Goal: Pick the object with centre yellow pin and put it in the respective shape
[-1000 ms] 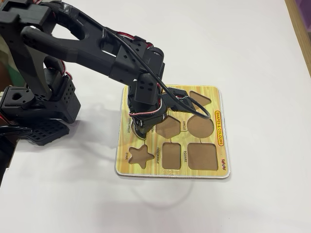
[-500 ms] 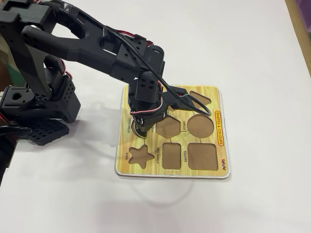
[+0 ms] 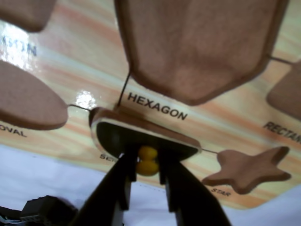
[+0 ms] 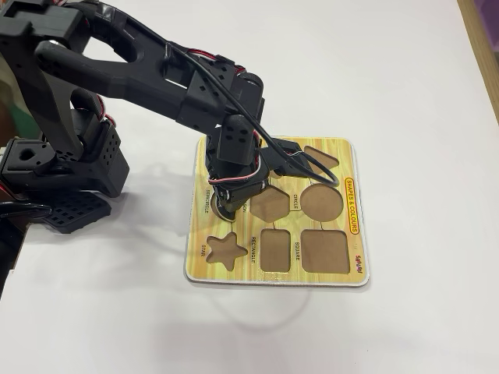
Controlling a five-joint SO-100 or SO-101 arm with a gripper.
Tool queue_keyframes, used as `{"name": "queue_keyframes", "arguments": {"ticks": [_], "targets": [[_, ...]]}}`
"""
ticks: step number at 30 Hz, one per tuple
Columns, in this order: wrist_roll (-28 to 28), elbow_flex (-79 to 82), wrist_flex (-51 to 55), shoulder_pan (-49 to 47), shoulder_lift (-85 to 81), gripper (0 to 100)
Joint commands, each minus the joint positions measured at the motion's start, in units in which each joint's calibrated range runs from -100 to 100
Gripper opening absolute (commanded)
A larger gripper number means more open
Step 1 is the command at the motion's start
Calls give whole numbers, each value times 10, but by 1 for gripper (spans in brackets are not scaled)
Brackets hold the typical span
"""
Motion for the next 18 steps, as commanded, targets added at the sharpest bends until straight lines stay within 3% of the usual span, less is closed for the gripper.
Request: {"name": "queue_keyframes", "arguments": {"ticks": [1,18], "targets": [[-4,-21,8,-7,-6,2],[-4,-20,11,-17,-6,2]]}}
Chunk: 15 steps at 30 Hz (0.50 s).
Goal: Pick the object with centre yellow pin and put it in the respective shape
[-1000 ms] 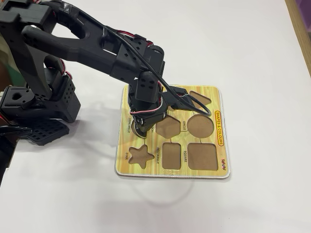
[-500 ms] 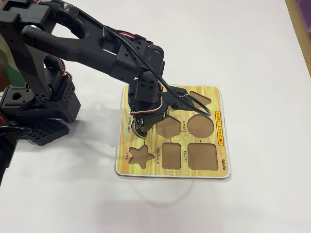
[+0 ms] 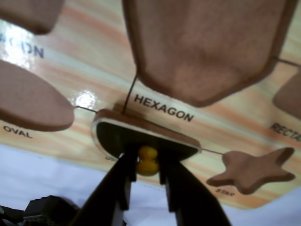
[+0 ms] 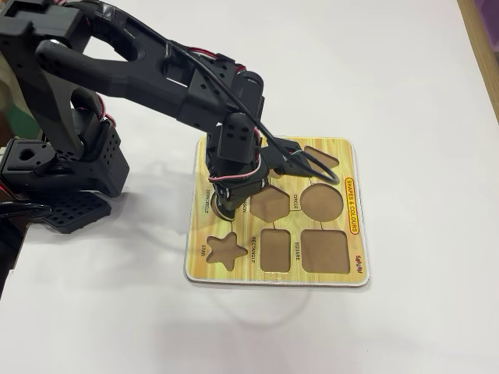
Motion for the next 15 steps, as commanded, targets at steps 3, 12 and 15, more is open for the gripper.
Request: {"name": "queue_keyframes", "arguments": {"ticks": [3,12,15], "targets": [[2,-19,8,-8,-6,2],[2,-18,18,-8,-7,14],[2,-19,44,-8,-7,14]]}}
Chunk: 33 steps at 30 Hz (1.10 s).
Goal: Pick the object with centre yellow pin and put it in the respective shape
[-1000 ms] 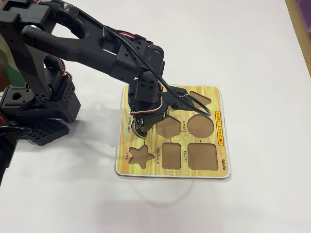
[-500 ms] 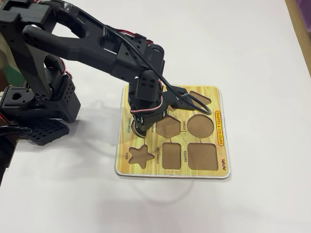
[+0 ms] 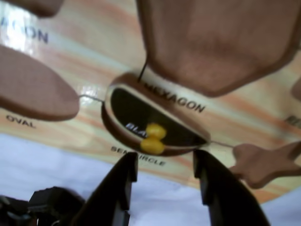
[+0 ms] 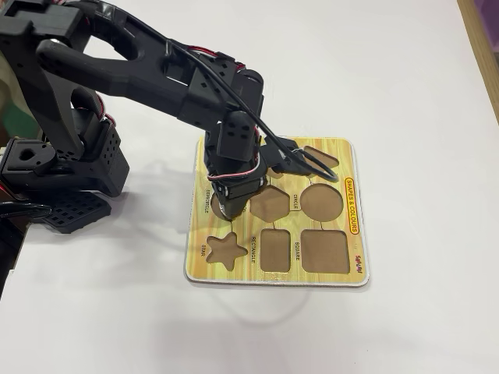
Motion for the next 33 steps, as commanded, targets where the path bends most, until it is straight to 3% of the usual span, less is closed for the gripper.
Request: {"name": "queue_keyframes", "arguments": {"ticks": [1,14,25,33], "targets": [[2,-19,29,-5,-9,15],[1,-18,36,-22,-126,14],[-98,56,27,-70,-259,14],[-131,81,33,-69,-372,14]]}}
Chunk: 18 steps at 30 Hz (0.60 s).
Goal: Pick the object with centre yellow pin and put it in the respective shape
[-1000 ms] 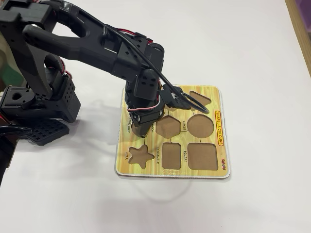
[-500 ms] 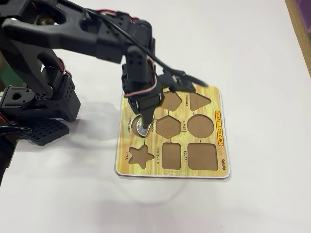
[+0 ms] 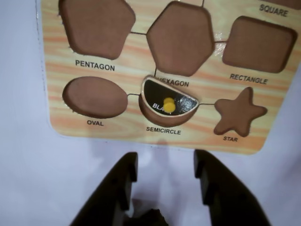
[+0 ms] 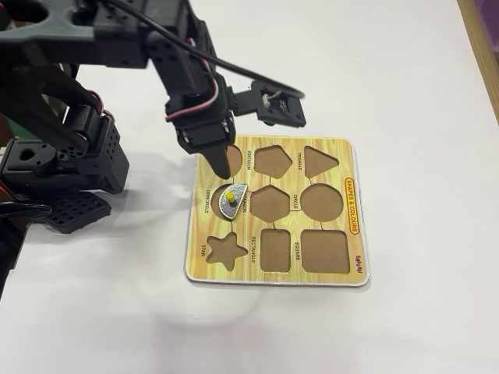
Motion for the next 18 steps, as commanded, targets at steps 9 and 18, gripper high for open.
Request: {"name": "queue_keyframes", "arguments": {"ticks": [9,18], "targets": [[-53,50,2,-3,-176,14],[-99,199,-5,-3,-379,14]]}}
